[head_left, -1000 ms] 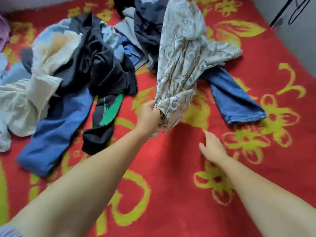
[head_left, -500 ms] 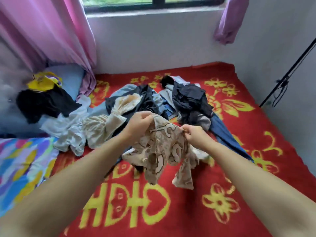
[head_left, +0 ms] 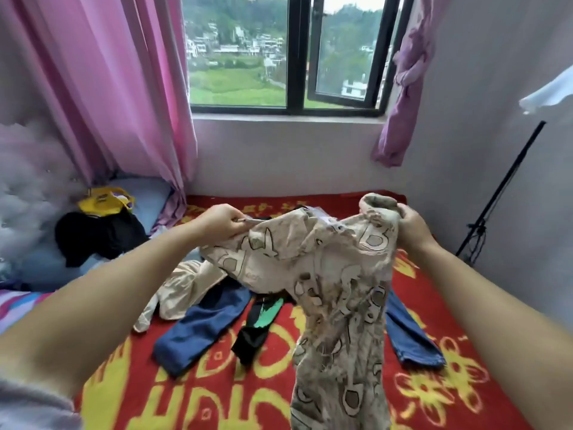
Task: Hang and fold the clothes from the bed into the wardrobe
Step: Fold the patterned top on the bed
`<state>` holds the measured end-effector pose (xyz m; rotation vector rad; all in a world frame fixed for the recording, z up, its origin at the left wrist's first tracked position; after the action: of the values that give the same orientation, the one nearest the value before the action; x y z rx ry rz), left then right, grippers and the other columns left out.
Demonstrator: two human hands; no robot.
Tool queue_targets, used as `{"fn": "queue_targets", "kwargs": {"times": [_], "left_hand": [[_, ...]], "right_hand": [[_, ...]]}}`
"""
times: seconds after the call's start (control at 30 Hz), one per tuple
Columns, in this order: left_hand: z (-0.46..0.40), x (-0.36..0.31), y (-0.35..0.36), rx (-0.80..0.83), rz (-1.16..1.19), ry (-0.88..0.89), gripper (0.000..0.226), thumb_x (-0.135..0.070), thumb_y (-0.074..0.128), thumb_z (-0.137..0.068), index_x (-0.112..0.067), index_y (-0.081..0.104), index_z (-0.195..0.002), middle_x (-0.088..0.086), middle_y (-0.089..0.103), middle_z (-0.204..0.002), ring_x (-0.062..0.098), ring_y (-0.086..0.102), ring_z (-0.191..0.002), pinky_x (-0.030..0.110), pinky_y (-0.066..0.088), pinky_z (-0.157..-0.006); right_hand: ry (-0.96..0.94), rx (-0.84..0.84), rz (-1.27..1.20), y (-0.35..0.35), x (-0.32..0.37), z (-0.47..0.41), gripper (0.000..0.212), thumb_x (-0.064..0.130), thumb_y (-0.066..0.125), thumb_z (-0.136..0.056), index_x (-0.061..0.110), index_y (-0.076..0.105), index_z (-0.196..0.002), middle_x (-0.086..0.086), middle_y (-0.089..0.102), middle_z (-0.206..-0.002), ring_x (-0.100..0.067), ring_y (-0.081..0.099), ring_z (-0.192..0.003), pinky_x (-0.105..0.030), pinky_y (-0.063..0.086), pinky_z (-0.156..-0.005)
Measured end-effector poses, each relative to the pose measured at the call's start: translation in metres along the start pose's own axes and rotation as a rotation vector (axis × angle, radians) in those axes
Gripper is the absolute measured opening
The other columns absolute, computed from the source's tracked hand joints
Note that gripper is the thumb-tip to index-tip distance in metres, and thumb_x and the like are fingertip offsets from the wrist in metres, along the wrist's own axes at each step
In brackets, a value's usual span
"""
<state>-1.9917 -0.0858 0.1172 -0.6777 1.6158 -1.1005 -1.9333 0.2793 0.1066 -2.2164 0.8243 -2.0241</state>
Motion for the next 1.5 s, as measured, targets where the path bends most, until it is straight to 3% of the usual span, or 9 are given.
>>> {"fn": "queue_targets", "kwargs": {"times": [0.33, 0.63, 0.8, 1.03, 1.2, 1.23, 1.27, 1.33, 1.5], "left_hand": [[0.005, 0.046, -0.054, -0.269, 0.550, -0.375, 0.032, -0.031, 0.058, -0.095, -0.003, 0.070, -0.085, 0.003, 0.059, -0.064, 0.012, 0.054, -0.052, 0.020, 0.043, -0.048], [0.013, -0.059, -0.087, 0.016, 1.356, -0.145, 0.019, -0.025, 0.047, -0.100, -0.008, 0.056, -0.096, 0.006, 0.063, -0.069, 0.013, 0.064, -0.054, 0.023, 0.055, -0.049], [0.016, -0.147, -0.076, 0.078, 1.173, 0.087, 0.026, -0.027, 0.056, -0.096, -0.008, 0.062, -0.112, 0.004, 0.069, -0.078, 0.013, 0.066, -0.066, 0.025, 0.058, -0.062], [0.007, -0.139, -0.051, 0.002, 1.321, 0.143, 0.036, -0.046, 0.048, -0.096, -0.013, 0.059, -0.106, 0.004, 0.065, -0.095, 0.019, 0.062, -0.084, 0.029, 0.052, -0.070], [0.030, -0.094, 0.035, 0.314, 0.871, 0.182, 0.107, -0.067, 0.079, -0.052, -0.024, 0.034, -0.139, -0.003, 0.051, -0.132, -0.009, 0.046, -0.091, 0.016, 0.041, -0.091], [0.037, -0.093, 0.055, 0.395, 0.767, 0.206, 0.091, -0.053, 0.081, -0.064, -0.022, 0.037, -0.138, -0.003, 0.051, -0.134, 0.001, 0.020, -0.120, 0.021, 0.039, -0.095], [0.043, -0.094, 0.073, 0.478, 0.712, 0.220, 0.071, -0.039, 0.079, -0.074, -0.026, 0.043, -0.134, -0.011, 0.054, -0.131, -0.002, 0.050, -0.117, -0.006, 0.027, -0.088], [0.051, -0.103, 0.103, 0.597, 0.712, 0.188, 0.037, -0.021, 0.072, -0.079, -0.031, 0.059, -0.113, -0.023, 0.066, -0.104, -0.005, 0.061, -0.098, 0.007, 0.044, -0.073], [0.033, -0.096, 0.101, 0.296, 0.594, 0.023, 0.016, -0.025, 0.056, -0.095, -0.014, 0.067, -0.097, -0.005, 0.067, -0.083, -0.001, 0.064, -0.077, 0.014, 0.051, -0.075]], "right_hand": [[0.097, -0.100, -0.377, -0.050, 0.044, -0.007, 0.015, 0.031, 0.046, -0.066, 0.017, 0.052, -0.066, 0.009, 0.060, -0.051, -0.018, 0.049, -0.066, -0.030, 0.041, -0.065], [-0.145, 0.108, -0.043, -0.036, 0.107, 0.004, 0.037, 0.046, 0.066, -0.071, 0.021, 0.062, -0.097, 0.004, 0.063, -0.091, -0.015, 0.058, -0.084, -0.029, 0.048, -0.074], [-0.219, 0.493, 0.151, 0.041, 0.146, 0.038, 0.054, 0.036, 0.070, -0.084, 0.033, 0.039, -0.128, -0.001, 0.069, -0.104, -0.010, 0.070, -0.088, -0.021, 0.056, -0.071], [-0.344, 0.175, 0.154, 0.041, 0.187, 0.036, 0.013, 0.007, 0.058, -0.090, -0.001, 0.066, -0.094, -0.017, 0.069, -0.083, -0.016, 0.059, -0.063, -0.033, 0.051, -0.066], [-0.369, 0.122, -0.160, 0.022, 0.235, 0.030, 0.007, 0.009, 0.060, -0.091, 0.005, 0.065, -0.094, -0.005, 0.067, -0.080, -0.011, 0.063, -0.064, -0.026, 0.054, -0.066], [-0.369, 0.101, -0.229, 0.016, 0.245, 0.028, 0.005, 0.011, 0.061, -0.091, 0.009, 0.065, -0.090, -0.001, 0.068, -0.075, -0.008, 0.064, -0.061, -0.022, 0.054, -0.063], [-0.361, 0.071, -0.310, 0.008, 0.251, 0.024, 0.007, 0.013, 0.062, -0.091, 0.013, 0.064, -0.085, 0.003, 0.067, -0.069, -0.005, 0.062, -0.056, -0.020, 0.053, -0.059], [-0.340, -0.050, -0.434, -0.016, 0.256, 0.014, 0.011, 0.015, 0.063, -0.090, 0.017, 0.063, -0.079, 0.006, 0.065, -0.061, -0.007, 0.061, -0.056, -0.021, 0.051, -0.059], [-0.141, -0.458, -0.426, -0.101, 0.182, -0.019, 0.017, 0.013, 0.057, -0.088, 0.005, 0.068, -0.099, -0.013, 0.067, -0.092, -0.016, 0.058, -0.084, -0.031, 0.048, -0.075]]}}
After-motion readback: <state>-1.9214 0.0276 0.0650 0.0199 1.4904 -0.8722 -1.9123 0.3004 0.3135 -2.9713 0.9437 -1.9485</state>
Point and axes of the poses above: each hand's wrist, its own z-axis away from the middle knuckle, its own y-axis out of the palm, x = y × z, the point moved 6 cm from there along -z, towards the middle knuckle
